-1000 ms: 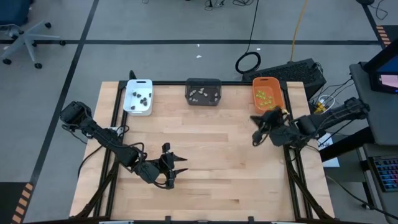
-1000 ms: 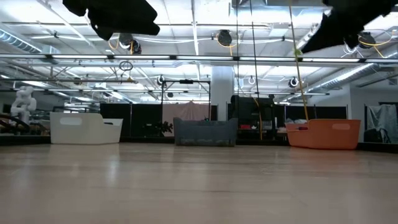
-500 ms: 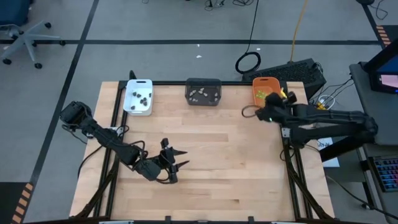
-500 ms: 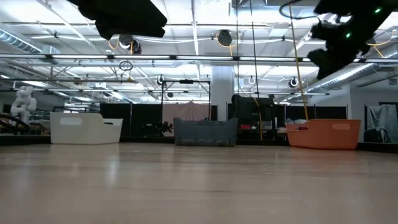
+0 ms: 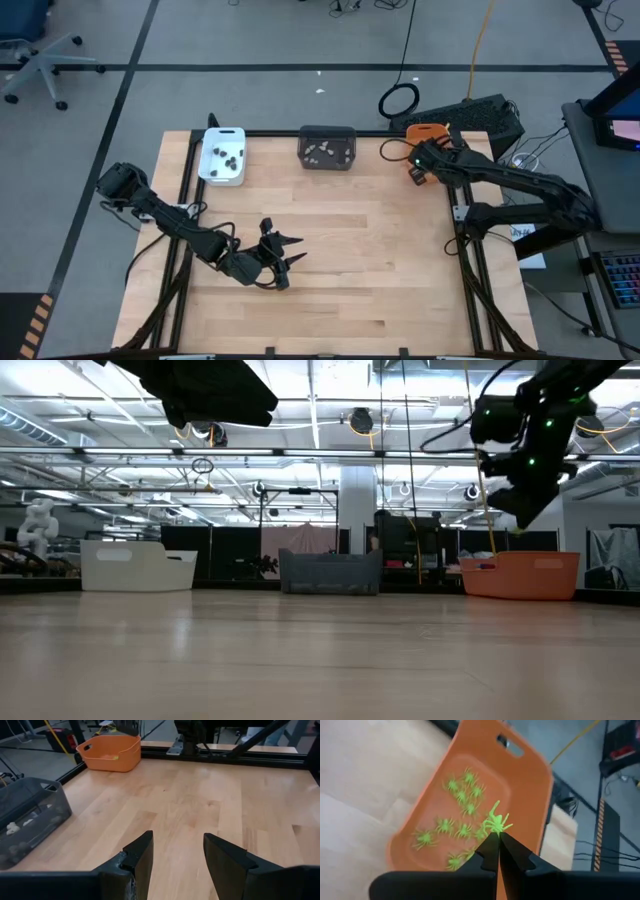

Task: Sort Halloween decoration
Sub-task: Put the green toy spider into the orange bin, then return to Home Position

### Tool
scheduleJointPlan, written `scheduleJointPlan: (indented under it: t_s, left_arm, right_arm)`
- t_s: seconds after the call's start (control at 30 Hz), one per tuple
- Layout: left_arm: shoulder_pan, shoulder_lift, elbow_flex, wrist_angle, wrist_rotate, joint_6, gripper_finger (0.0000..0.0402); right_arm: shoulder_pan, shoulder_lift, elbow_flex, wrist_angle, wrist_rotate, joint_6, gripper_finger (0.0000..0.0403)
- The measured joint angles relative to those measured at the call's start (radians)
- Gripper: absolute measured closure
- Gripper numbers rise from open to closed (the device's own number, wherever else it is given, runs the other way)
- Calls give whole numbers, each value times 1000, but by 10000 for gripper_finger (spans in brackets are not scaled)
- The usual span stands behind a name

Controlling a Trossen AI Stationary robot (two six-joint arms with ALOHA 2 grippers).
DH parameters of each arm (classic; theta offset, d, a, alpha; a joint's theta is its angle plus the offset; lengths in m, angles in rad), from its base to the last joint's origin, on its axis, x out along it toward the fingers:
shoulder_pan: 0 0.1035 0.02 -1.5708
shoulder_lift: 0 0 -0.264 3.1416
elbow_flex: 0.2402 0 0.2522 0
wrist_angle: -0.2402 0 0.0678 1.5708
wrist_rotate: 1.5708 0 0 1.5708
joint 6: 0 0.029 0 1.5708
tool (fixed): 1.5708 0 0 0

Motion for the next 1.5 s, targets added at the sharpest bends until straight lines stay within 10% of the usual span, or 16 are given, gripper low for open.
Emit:
scheduleJointPlan:
  t_s: [0.83,1.5]
  left_arm:
    - [-1,0,0,0,23,0,229]
    - [119,0,0,195,241,236,232]
  right_arm:
    - [-81,165,0,44,-127,28,339]
    - [455,-347,-198,628,-335,-256,303]
